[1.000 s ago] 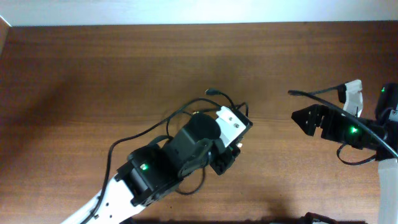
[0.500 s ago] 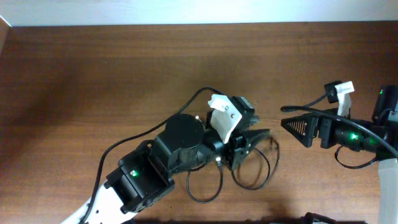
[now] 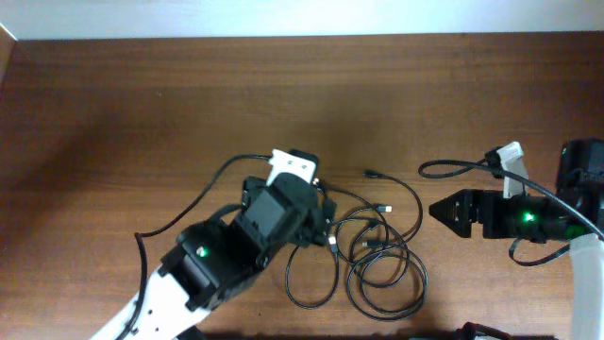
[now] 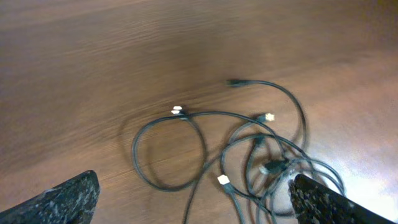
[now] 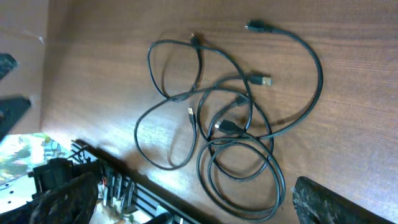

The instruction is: Untangle cables

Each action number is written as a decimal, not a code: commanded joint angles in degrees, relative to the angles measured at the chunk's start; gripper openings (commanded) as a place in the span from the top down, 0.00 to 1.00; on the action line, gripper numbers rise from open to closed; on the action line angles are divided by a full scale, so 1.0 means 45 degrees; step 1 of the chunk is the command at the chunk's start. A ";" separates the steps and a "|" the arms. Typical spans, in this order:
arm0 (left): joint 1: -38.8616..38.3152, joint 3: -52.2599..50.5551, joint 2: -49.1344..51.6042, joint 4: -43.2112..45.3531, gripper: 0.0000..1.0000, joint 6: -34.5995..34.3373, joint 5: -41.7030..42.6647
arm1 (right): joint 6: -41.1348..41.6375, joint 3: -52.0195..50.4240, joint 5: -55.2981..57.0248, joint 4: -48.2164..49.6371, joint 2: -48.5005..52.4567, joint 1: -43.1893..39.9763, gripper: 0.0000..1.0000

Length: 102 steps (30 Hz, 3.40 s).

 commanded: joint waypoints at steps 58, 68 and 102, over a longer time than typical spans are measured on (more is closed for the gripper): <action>0.3099 0.0034 0.3381 -0.0301 0.01 -0.2006 0.0899 | 0.6659 0.0364 0.6513 0.1885 0.3313 0.7927 0.96; 0.3099 0.0034 0.3381 -0.0301 0.01 -0.2006 0.0899 | 0.7155 0.9170 0.7961 -0.0457 0.3313 0.4872 0.96; 0.3099 0.0034 0.3381 -0.0301 0.01 -0.2006 0.0899 | 0.4469 1.1749 0.9952 0.4036 1.0618 -0.3458 0.96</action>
